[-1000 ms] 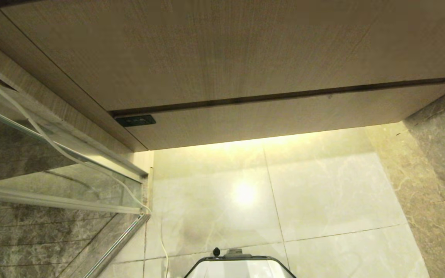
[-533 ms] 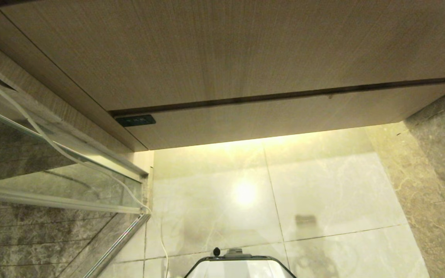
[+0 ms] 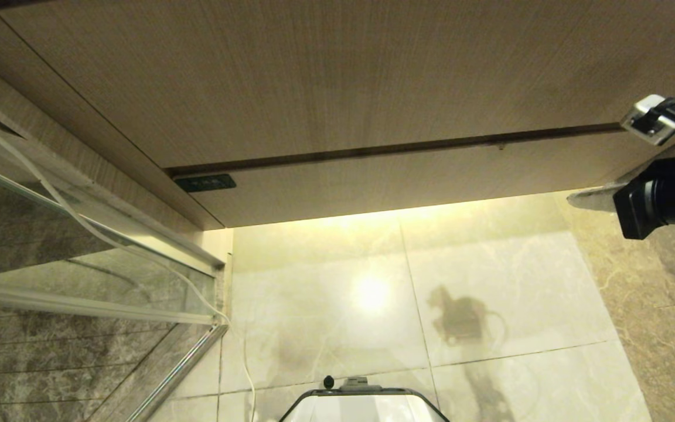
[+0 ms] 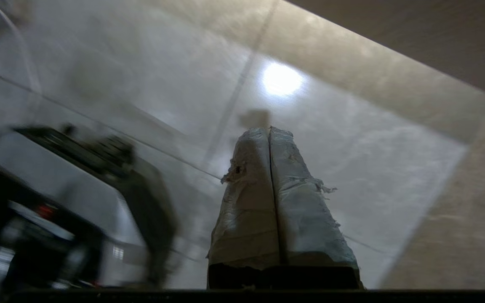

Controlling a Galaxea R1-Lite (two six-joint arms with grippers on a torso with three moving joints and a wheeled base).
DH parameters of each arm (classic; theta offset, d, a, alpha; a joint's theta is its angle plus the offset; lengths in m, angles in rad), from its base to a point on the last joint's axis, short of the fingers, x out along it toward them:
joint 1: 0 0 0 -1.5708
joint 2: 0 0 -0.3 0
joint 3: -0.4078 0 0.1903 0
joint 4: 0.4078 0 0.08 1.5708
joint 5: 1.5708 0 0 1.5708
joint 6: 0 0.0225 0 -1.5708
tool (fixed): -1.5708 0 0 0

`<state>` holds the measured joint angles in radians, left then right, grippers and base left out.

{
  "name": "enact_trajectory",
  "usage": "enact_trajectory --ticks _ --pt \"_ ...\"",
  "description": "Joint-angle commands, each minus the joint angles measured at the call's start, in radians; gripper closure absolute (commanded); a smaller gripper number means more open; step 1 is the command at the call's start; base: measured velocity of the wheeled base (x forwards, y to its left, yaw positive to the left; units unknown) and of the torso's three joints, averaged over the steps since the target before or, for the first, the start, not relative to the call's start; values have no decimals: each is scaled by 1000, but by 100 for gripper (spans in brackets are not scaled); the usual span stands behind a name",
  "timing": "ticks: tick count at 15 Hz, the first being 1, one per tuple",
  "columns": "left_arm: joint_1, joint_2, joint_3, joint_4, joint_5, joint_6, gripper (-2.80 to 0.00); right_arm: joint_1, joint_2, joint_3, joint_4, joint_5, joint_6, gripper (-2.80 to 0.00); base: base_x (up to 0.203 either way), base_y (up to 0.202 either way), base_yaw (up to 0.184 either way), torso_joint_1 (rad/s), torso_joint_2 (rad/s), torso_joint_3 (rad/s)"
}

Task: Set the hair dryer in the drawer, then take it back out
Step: Pull open the drawer

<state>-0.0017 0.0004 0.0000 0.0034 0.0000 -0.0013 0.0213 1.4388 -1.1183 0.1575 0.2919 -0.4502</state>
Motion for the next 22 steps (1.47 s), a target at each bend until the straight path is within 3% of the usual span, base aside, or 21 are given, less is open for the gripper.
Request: enact_trajectory --ticks 1,2,4,9,10,12,14,18,21,22 --pt "0 -2 2 0 0 0 0 -72 75 27 -14 -13 -322 0 0 0 0 0 0 0" --pt "0 0 2 0 0 0 0 -95 87 34 -20 5 -370 0 0 0 0 0 0 0" --pt "0 0 2 0 0 0 0 -119 112 34 -26 188 -398 0 0 0 0 0 0 0" --pt "0 0 2 0 0 0 0 -126 152 22 -107 214 -397 0 0 0 0 0 0 0" --pt "0 0 2 0 0 0 0 -124 157 20 -107 214 -395 -280 0 0 0 0 0 0" --pt "0 -2 0 0 0 0 0 -121 172 4 -126 211 -393 -280 0 0 0 0 0 0" --pt "0 0 1 0 0 0 0 -96 199 -36 -159 209 -328 -280 0 0 0 0 0 0" --pt "0 0 2 0 0 0 0 -11 244 -93 -292 4 -231 -280 0 0 0 0 0 0" --pt "0 0 2 0 0 0 0 16 259 -44 -413 -6 -311 -280 0 0 0 0 0 0" --pt "0 0 2 0 0 0 0 15 261 -39 -423 -3 -389 -280 0 0 0 0 0 0"
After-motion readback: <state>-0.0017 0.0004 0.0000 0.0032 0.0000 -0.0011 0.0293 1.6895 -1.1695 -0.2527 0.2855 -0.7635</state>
